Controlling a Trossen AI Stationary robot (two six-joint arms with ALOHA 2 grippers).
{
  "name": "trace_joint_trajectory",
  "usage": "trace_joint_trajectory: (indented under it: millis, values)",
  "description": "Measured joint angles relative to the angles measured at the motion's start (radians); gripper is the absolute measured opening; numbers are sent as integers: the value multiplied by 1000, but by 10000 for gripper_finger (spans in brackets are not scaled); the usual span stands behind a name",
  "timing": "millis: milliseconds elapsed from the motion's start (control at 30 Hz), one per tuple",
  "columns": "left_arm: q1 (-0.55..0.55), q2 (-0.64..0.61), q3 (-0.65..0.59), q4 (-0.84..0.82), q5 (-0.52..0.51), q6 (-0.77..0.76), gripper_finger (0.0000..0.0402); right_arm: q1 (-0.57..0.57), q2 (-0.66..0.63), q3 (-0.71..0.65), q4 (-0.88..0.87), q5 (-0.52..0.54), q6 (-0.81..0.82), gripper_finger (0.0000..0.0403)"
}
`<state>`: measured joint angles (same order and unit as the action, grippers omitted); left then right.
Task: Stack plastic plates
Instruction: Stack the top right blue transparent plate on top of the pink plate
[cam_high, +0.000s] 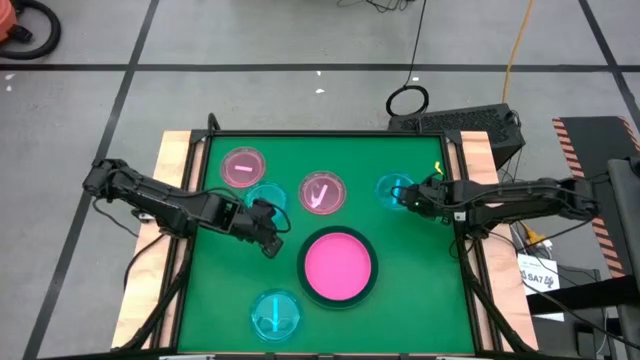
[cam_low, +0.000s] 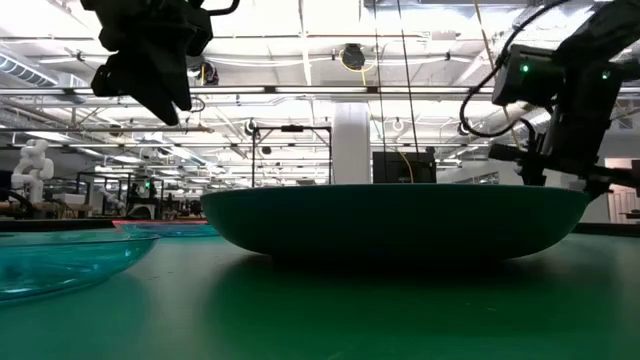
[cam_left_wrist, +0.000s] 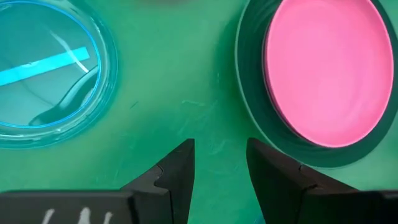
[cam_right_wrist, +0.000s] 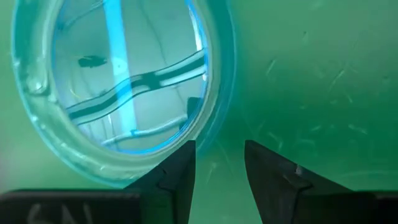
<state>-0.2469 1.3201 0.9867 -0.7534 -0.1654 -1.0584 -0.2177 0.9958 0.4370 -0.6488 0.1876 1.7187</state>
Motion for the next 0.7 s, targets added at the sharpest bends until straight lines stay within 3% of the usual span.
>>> trace_joint_trajectory:
  millis: [233,467,700]
  values:
    - [6,0,0,-2,0,-38,152,-27,-3,-69,123,42,-1,130]
    - [6,0,0,-5,-9,-63,152,-38,-2,-81,130,74,-7,126]
    - [6,0,0,-6,-46,48,152,-38,0,-84,121,77,-10,61]
